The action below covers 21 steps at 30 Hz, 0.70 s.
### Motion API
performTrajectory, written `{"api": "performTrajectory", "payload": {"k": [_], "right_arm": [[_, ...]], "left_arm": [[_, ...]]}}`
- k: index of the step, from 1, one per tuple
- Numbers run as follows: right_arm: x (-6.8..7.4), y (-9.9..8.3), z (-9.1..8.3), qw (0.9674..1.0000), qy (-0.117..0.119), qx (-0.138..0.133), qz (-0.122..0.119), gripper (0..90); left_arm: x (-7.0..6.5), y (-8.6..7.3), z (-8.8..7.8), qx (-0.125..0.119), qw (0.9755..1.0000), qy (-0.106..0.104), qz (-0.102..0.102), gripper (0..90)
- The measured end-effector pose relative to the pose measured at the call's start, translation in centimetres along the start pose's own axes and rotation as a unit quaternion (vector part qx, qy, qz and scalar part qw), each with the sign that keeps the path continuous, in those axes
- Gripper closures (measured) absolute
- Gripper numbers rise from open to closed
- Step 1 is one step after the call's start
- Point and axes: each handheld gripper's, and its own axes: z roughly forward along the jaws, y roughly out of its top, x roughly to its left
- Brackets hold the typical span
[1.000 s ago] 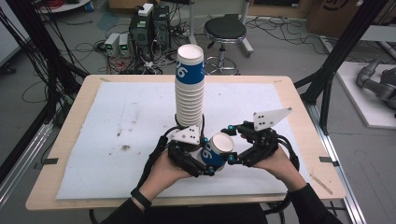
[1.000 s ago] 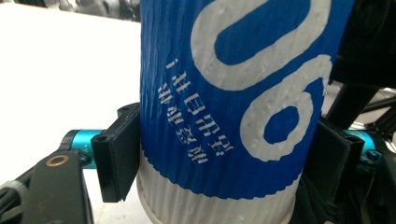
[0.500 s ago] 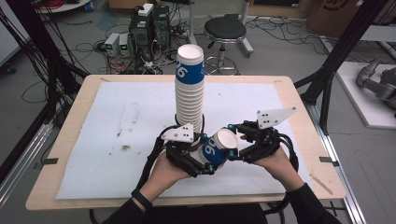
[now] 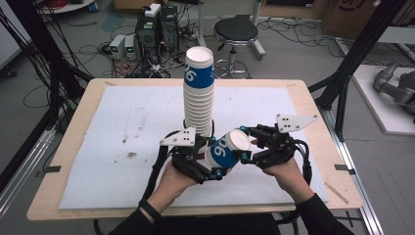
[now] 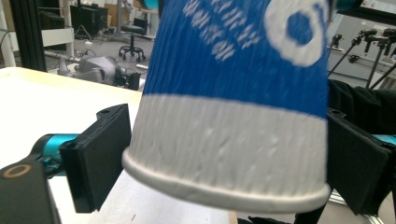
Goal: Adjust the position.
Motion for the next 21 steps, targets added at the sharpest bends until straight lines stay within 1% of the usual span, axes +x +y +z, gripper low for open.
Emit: {"api": "performTrajectory", "payload": {"k": [1,3,6,8,9,10,11,12,13,15,16,17,18,19,21], "right_arm": [[-0.1,0.0,0.0,1.0,0.003,-0.003,0.0,30.0],[0.0,0.0,0.0,1.0,0.001,0.002,-0.003,30.0],[-0.1,0.0,-0.1,0.9999,0.001,0.011,-0.008,29.8],[-0.1,0.1,-0.2,0.9996,-0.001,0.026,-0.012,28.5],[-0.1,0.1,-0.3,0.9993,-0.002,0.033,-0.016,26.0],[-0.1,0.2,-0.3,0.9987,-0.006,0.046,-0.02,21.7],[-0.1,0.2,-0.4,0.9981,-0.011,0.057,-0.019,20.3],[-0.2,0.3,-0.6,0.9979,-0.005,0.062,-0.016,20.3],[-0.2,0.4,-0.7,0.9979,-0.003,0.064,-0.013,20.3],[-0.2,0.6,-1.0,0.9976,-0.007,0.066,-0.023,20.2],[-0.2,0.6,-1.1,0.9971,-0.008,0.072,-0.023,20.2],[-0.2,0.7,-1.2,0.9961,-0.016,0.082,-0.028,20.2],[-0.1,0.8,-1.2,0.9955,-0.018,0.089,-0.029,20.2],[-0.1,0.8,-1.2,0.995,-0.022,0.092,-0.03,20.2],[0.0,0.7,-1.0,0.9945,-0.023,0.097,-0.031,20.2]], "left_arm": [[0.1,0.0,-0.1,0.001,1.0,0.0,0.002,17.1],[0.1,0.1,-0.2,0.008,1.0,0.0,0.005,18.1],[0.0,0.5,-0.4,0.031,0.9995,0.004,0.012,18.9],[0.0,0.8,-0.5,0.047,0.9987,0.009,0.016,19.2],[-0.1,1.0,-0.7,0.053,0.9984,0.01,0.016,19.3],[-0.1,1.1,-0.8,0.059,0.998,0.01,0.018,19.5],[-0.1,1.3,-0.9,0.071,0.9972,0.015,0.02,19.7],[-0.1,1.4,-1.0,0.078,0.9967,0.016,0.019,19.8],[-0.1,1.6,-1.1,0.091,0.9954,0.021,0.023,19.8],[-0.1,1.8,-1.2,0.113,0.9929,0.026,0.026,19.8],[-0.1,1.9,-1.2,0.129,0.9907,0.029,0.03,19.8],[-0.2,2.0,-1.2,0.142,0.9885,0.035,0.036,19.8],[-0.2,2.1,-1.1,0.153,0.9866,0.039,0.041,19.9],[-0.2,2.1,-1.0,0.158,0.9858,0.039,0.042,19.9],[-0.2,2.1,-0.9,0.17,0.9836,0.042,0.043,20.1]]}}
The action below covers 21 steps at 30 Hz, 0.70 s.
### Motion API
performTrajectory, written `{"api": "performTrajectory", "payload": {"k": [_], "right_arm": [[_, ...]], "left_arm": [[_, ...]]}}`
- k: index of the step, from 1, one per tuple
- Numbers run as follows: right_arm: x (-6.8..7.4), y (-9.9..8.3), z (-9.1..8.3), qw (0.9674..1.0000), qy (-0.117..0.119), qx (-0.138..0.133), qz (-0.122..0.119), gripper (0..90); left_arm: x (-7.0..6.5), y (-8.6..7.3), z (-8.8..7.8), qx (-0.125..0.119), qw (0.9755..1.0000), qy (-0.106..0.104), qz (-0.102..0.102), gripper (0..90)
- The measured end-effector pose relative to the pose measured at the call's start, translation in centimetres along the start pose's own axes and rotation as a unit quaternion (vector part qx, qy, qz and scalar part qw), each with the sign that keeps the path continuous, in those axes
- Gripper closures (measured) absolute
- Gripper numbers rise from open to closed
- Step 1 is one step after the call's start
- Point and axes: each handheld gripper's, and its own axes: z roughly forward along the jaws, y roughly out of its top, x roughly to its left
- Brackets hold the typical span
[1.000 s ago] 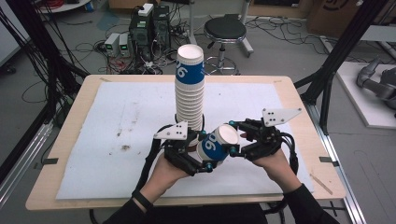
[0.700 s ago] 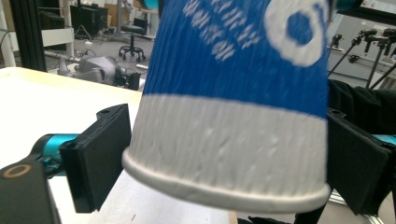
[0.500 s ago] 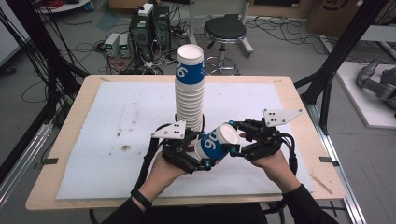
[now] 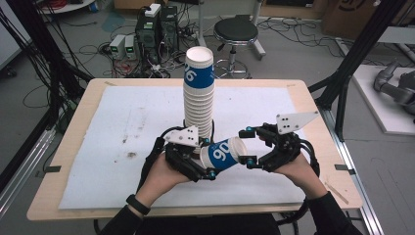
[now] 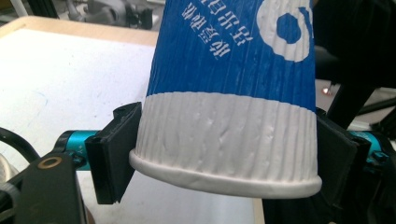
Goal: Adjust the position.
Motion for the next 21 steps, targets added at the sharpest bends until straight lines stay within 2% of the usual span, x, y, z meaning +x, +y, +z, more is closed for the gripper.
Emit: {"api": "performTrajectory", "payload": {"k": [4,10,11,12,13,17,19,21], "right_arm": [[0.1,-0.1,0.8,0.9996,0.0,0.029,-0.004,20.3],[0.2,-0.5,2.1,0.9971,-0.016,0.074,-0.012,20.5],[0.2,-0.5,2.2,0.9968,-0.018,0.077,-0.011,22.3],[0.2,-0.5,2.3,0.9965,-0.015,0.081,-0.012,28.4],[0.1,-0.6,2.3,0.9967,-0.011,0.079,-0.013,28.5],[-0.1,-0.6,1.9,0.998,0.003,0.063,-0.004,29.2],[-0.3,-0.6,1.7,0.9986,0.006,0.052,-0.002,29.4],[-0.3,-0.5,1.4,0.9992,0.009,0.039,-0.002,29.5]], "left_arm": [[-0.1,0.1,0.2,0.026,0.9996,0.01,0.003,20.4],[-0.1,0.2,0.2,0.038,0.9992,0.012,0.007,20.6],[-0.2,0.2,0.2,0.036,0.9992,0.013,0.007,20.6],[-0.2,0.3,0.2,0.037,0.9992,0.013,0.01,20.5],[-0.2,0.3,0.2,0.037,0.9991,0.014,0.012,20.4],[-0.3,0.3,0.1,0.013,0.9997,0.018,0.01,16.7],[-0.2,0.2,0.0,-0.011,0.9998,0.014,0.005,15.9],[-0.1,0.0,-0.2,-0.044,0.999,0.0,-0.011,14.6]]}}
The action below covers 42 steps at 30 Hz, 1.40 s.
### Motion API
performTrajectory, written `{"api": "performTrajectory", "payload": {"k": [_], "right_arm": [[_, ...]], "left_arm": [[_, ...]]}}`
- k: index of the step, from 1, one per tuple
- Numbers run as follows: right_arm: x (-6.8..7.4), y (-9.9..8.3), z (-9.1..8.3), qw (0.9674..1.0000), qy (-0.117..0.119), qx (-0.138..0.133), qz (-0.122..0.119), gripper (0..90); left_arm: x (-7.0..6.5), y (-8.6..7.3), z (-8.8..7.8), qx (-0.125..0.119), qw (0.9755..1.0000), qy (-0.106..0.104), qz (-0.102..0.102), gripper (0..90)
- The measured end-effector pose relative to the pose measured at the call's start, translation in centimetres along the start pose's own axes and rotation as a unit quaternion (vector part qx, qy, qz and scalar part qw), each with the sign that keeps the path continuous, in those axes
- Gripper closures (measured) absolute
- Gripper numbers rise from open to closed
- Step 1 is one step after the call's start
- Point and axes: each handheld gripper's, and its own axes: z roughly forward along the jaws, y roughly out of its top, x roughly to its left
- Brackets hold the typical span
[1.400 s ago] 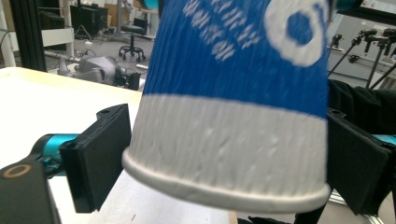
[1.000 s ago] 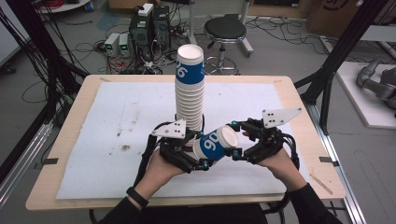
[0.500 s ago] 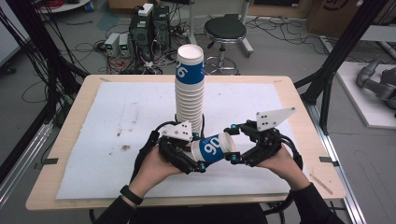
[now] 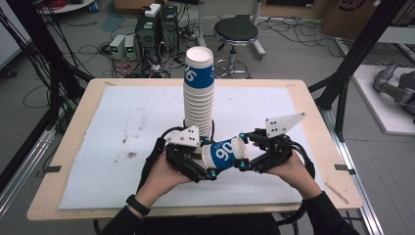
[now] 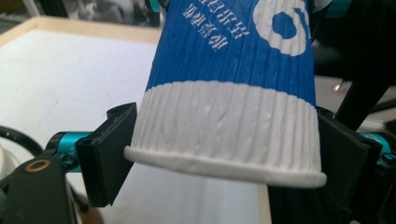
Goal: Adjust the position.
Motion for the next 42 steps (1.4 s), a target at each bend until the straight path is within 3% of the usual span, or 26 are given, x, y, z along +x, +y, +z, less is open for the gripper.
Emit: {"api": "performTrajectory", "payload": {"k": [2,6,10,12,19,23,29,31,34,38,42], "right_arm": [[0.0,0.0,-0.3,0.9998,0.0,-0.021,0.001,29.6],[-0.2,-0.1,-0.8,0.9979,0.013,-0.061,0.013,29.6],[-0.2,-0.1,-0.6,0.9973,0.017,-0.071,0.011,29.6],[-0.1,-0.2,-0.5,0.997,0.022,-0.073,0.015,29.7],[-0.2,-0.4,-0.2,0.9984,0.023,-0.05,0.012,29.5],[-0.3,-0.3,-0.3,0.9989,0.01,-0.04,0.02,21.2],[-0.1,0.0,-1.1,0.9992,-0.004,-0.038,0.008,21.3],[0.0,0.1,-1.0,0.9996,-0.006,-0.025,0.005,21.3],[0.1,0.0,-0.3,1.0,-0.003,0.003,0.006,21.4],[0.1,-0.2,0.8,0.9991,-0.009,0.041,0.0,23.5],[0.1,-0.2,1.1,0.9988,-0.005,0.049,-0.004,27.6]], "left_arm": [[0.2,-0.3,-0.2,-0.038,0.9992,-0.008,-0.009,12.6],[0.6,-0.9,-0.1,-0.086,0.995,-0.036,-0.035,11.5],[0.7,-1.0,-0.3,-0.108,0.9922,-0.051,-0.035,12.6],[0.6,-0.9,-0.6,-0.112,0.992,-0.05,-0.033,17.0],[0.7,-0.6,-1.4,-0.1,0.9938,-0.043,-0.023,20.9],[0.6,-0.2,-1.7,-0.077,0.9963,-0.033,-0.019,21.4],[0.3,0.4,-1.7,-0.025,0.9996,-0.014,-0.002,21.5],[0.2,0.5,-1.6,-0.004,0.9999,-0.004,0.01,21.6],[0.1,0.5,-1.4,0.012,0.9998,-0.001,0.013,21.6],[0.0,0.6,-1.2,0.018,0.9997,-0.004,0.017,21.6],[-0.1,0.7,-1.3,0.009,0.9999,-0.005,0.013,21.4]]}}
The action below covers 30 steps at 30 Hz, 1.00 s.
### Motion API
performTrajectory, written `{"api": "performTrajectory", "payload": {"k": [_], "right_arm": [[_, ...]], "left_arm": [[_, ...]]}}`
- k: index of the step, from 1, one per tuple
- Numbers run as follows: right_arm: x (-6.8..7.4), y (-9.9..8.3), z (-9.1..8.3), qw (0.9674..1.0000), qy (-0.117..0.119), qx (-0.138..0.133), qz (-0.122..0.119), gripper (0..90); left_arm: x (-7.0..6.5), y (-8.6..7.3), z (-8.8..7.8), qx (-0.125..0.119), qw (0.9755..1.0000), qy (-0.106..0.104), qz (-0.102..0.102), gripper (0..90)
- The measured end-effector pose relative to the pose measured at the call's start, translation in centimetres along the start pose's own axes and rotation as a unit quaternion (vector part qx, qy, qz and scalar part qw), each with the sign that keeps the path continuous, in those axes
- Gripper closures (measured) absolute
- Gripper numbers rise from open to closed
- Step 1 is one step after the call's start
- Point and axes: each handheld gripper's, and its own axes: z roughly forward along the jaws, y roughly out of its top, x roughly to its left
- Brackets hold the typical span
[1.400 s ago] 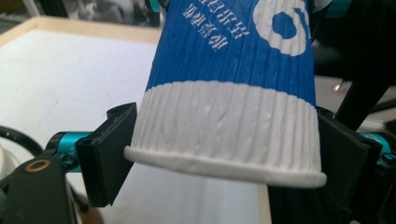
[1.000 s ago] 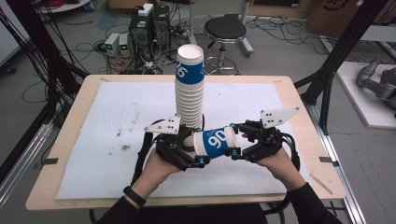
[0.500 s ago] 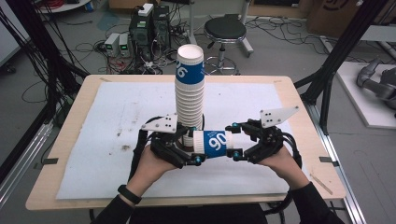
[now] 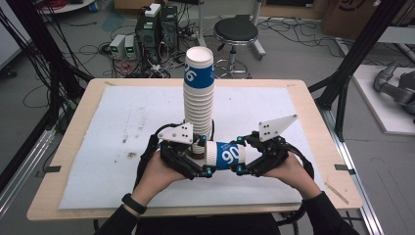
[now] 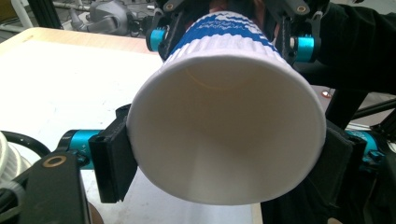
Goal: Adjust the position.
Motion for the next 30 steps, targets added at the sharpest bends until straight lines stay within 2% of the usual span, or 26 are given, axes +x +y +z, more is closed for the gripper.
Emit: {"api": "performTrajectory", "payload": {"k": [3,7,10,12,16,24,30], "right_arm": [[-0.2,-0.1,-0.2,0.9998,0.015,-0.01,0.002,28.6],[-0.2,0.0,-0.5,0.9994,0.016,-0.029,0.006,29.5],[-0.2,0.0,-0.7,0.9991,0.01,-0.042,0.005,29.7],[-0.2,0.0,-0.8,0.9989,0.007,-0.047,0.007,29.7],[-0.4,-0.1,-1.4,0.9971,0.011,-0.074,0.012,29.8],[-0.4,-0.2,-1.0,0.9971,0.019,-0.073,0.008,30.2],[-0.3,-0.2,-0.9,0.9975,0.02,-0.068,0.004,30.5]], "left_arm": [[0.1,0.0,-0.1,-0.023,0.9997,-0.003,-0.008,18.7],[0.4,-0.4,-0.1,-0.042,0.9989,-0.004,-0.019,16.4],[0.8,-0.8,-0.2,-0.067,0.9969,-0.013,-0.038,15.6],[1.0,-1.0,-0.2,-0.072,0.9963,-0.019,-0.043,15.6],[1.3,-1.4,0.0,-0.09,0.9932,-0.038,-0.063,15.6],[1.1,-1.2,-0.5,-0.109,0.9921,-0.037,-0.05,19.9],[1.0,-1.1,-0.7,-0.103,0.9929,-0.036,-0.047,22.2]]}}
